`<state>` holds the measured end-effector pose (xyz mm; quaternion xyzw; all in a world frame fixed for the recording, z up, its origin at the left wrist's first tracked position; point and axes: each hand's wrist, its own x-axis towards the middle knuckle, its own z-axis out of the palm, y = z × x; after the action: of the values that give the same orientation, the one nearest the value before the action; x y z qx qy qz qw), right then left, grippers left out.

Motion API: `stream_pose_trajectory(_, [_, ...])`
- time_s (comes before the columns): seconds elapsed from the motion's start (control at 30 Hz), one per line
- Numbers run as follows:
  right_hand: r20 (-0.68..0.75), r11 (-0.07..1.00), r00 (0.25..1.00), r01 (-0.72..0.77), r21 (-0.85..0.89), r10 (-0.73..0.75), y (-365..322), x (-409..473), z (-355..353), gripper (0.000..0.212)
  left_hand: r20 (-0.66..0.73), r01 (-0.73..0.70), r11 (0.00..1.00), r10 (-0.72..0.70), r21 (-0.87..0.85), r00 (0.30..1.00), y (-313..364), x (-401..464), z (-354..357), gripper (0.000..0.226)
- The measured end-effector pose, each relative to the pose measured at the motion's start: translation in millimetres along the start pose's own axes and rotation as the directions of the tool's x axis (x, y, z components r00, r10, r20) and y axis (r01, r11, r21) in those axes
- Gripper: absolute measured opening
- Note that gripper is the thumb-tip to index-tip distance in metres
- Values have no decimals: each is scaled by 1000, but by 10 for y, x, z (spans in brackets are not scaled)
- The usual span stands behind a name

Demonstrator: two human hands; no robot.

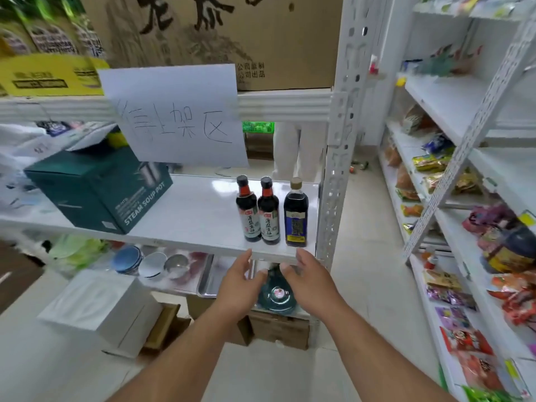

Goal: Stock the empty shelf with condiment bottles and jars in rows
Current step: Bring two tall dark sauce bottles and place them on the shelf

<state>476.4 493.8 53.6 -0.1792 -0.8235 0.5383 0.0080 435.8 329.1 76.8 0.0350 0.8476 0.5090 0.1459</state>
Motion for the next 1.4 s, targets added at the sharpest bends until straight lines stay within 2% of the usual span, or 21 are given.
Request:
stream_pose_trajectory(0.1, [-12, 1000, 1000, -9, 24, 9, -106, 78, 91, 71, -23, 15, 1000, -15, -3, 1000, -74, 96, -114, 69])
stream_pose_trajectory(0.27, [-73, 998, 997, -2, 69, 7, -215, 399, 256, 70, -34, 1, 997, -4, -79, 999, -144, 461, -307, 74])
stream_pose_trajectory(0.4, [-133, 992, 988, -67, 107, 81, -306, 696, 471, 77, -3, -26, 997, 25, -73, 1000, -222, 915, -546, 77])
stream_pose_trajectory(0.47, [-168, 989, 979, -98, 113, 116, -390, 831, 597, 74, 15, -37, 998, 38, -50, 999, -259, 1165, -688, 77])
stream_pose_trajectory(0.63, [-287, 975, 938, -156, 156, 196, -512, 1124, 915, 61, 125, -88, 996, 90, -21, 988, -370, 1742, -923, 83])
stream_pose_trajectory(0.77, [-374, 956, 886, -207, 210, 274, -536, 1263, 1100, 74, 225, -105, 994, 104, -5, 969, -428, 2014, -956, 86])
stream_pose_trajectory(0.9, [-383, 937, 866, -232, 262, 322, -537, 1371, 1165, 76, 274, -140, 989, 145, -38, 951, -415, 2172, -933, 85])
stream_pose_trajectory(1.23, [-405, 930, 864, -169, 326, 299, -464, 1576, 1181, 63, 333, -211, 975, 223, -71, 916, -339, 2430, -866, 79])
stream_pose_trajectory(1.4, [-397, 929, 875, -138, 343, 276, -383, 1699, 1158, 57, 352, -197, 978, 209, -70, 912, -322, 2552, -798, 85])
